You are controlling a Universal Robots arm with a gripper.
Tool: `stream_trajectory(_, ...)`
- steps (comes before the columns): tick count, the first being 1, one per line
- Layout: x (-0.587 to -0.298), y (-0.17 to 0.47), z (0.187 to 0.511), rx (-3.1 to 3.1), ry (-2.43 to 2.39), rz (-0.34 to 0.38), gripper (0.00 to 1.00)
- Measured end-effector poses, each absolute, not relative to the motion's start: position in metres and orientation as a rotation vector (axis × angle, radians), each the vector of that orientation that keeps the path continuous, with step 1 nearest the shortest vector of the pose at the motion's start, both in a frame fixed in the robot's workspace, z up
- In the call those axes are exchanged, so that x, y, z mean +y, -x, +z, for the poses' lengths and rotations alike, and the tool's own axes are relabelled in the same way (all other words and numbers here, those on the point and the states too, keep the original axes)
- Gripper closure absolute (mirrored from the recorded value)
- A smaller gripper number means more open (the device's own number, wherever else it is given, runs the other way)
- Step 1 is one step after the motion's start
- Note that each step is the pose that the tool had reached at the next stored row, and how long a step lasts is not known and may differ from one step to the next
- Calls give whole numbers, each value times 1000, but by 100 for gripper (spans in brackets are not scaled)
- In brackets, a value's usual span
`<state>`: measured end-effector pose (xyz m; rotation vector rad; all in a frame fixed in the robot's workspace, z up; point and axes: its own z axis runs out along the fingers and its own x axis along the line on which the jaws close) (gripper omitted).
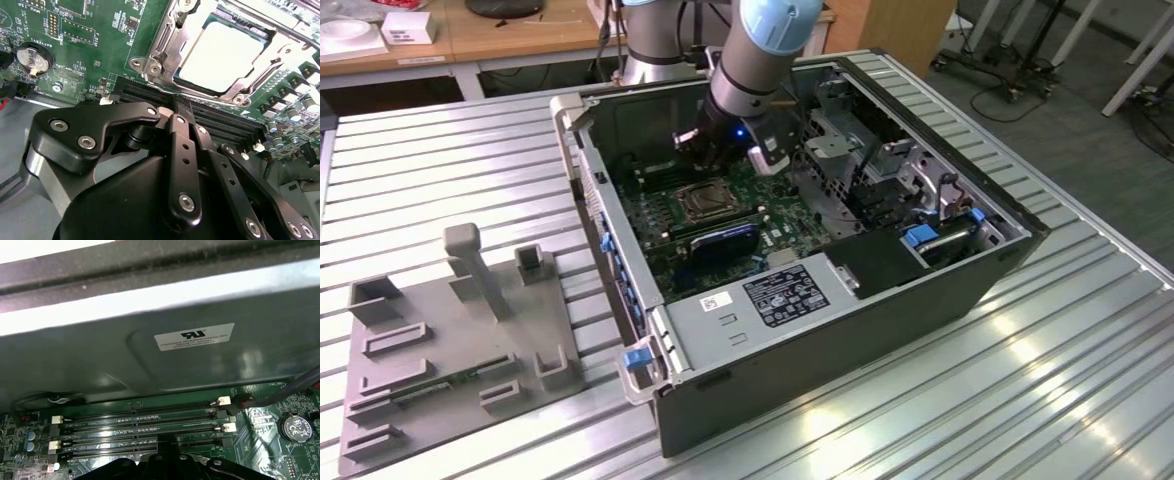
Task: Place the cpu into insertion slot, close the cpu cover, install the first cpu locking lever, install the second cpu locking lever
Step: 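Install the first cpu locking lever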
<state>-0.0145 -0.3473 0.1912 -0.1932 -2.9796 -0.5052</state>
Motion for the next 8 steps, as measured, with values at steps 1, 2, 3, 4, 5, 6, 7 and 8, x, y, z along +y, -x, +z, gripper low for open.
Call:
stream_trajectory(1, -347, 14, 191, -2980, 193, -505, 89)
stream_trajectory(2, -347, 14, 191, -2980, 193, -505, 89)
stream_trajectory(3, -347, 14, 190, -2980, 193, -505, 89)
stream_trajectory(4, -347, 14, 190, -2980, 193, -505, 89)
stream_trajectory(5, -347, 14, 190, -2980, 193, -505, 89)
stream_trajectory(6, -347, 14, 189, -2980, 193, -505, 89)
stream_trajectory(7, -347, 14, 189, -2980, 193, -505, 89)
stream_trajectory(8, -347, 14, 189, -2980, 193, -505, 89)
